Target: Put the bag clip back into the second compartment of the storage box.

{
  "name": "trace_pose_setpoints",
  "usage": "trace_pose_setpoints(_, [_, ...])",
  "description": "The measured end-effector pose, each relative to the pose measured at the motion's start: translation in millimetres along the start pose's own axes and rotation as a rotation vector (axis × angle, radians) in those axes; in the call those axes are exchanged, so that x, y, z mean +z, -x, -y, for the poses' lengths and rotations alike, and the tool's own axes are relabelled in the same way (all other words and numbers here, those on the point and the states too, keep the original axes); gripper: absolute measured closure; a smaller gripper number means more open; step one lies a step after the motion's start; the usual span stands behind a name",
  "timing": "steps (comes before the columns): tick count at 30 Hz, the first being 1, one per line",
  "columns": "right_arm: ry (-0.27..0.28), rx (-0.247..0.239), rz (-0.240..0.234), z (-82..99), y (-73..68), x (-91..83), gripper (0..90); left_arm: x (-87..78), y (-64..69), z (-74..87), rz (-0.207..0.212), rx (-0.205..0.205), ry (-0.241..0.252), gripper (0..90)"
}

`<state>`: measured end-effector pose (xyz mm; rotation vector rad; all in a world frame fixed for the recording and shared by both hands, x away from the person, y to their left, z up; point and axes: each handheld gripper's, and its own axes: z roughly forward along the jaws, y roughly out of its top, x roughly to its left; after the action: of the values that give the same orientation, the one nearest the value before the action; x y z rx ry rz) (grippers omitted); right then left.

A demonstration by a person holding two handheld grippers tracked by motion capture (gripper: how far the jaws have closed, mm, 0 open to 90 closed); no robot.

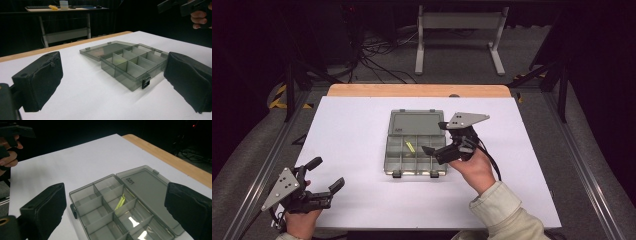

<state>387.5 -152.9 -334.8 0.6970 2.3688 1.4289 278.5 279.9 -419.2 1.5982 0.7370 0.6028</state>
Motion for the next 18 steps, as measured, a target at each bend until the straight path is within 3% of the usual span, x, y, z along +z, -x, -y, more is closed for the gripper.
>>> trace_pose_setpoints(9, [0.098, -0.014, 0.019, 15.1, 3.4, -37.9, 3.7, 0.6, 0.2, -0.2, 0.0, 0.001, 0.001, 2.6])
trace_pose_setpoints(18, [0.127, -0.035, 0.051, 32.6, 5.9, -66.6, 3.1, 0.5, 0.5, -0.7, 0.0, 0.002, 0.003, 2.6])
